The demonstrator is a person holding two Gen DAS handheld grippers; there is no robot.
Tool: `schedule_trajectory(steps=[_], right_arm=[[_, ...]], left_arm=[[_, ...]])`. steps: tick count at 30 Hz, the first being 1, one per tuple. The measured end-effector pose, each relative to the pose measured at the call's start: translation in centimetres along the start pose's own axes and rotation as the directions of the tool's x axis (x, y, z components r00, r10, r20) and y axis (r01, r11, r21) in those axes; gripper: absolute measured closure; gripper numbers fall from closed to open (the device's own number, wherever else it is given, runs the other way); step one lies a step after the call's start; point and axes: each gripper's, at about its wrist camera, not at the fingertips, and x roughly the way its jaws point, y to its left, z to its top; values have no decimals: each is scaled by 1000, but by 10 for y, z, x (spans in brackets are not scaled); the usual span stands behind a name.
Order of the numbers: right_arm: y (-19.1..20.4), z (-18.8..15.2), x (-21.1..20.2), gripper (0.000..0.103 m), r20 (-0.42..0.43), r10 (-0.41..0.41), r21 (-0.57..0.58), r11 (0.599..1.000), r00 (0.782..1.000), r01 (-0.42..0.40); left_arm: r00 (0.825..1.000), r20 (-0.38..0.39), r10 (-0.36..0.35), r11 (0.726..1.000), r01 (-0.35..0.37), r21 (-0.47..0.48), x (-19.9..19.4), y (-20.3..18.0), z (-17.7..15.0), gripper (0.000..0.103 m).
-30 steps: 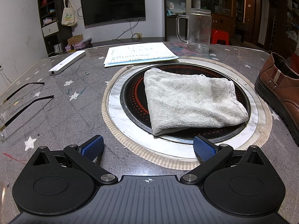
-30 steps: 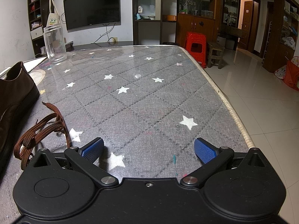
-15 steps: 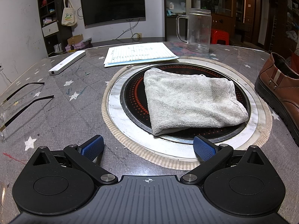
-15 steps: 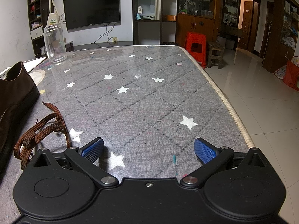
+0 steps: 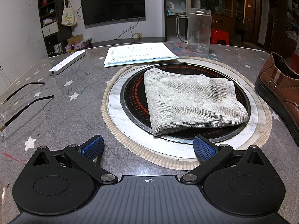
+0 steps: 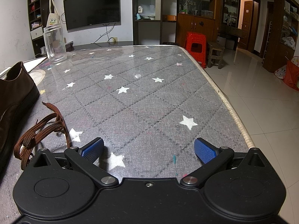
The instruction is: Lace up shoes with both hands
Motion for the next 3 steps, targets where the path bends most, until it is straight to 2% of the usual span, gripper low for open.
schedule_trajectory(steps=[3], right_arm=[[0, 0, 0, 0, 0, 0, 0, 1000, 1000, 0]], left_arm=[[1000, 0, 0, 1000, 0, 0, 0, 0, 0, 0]])
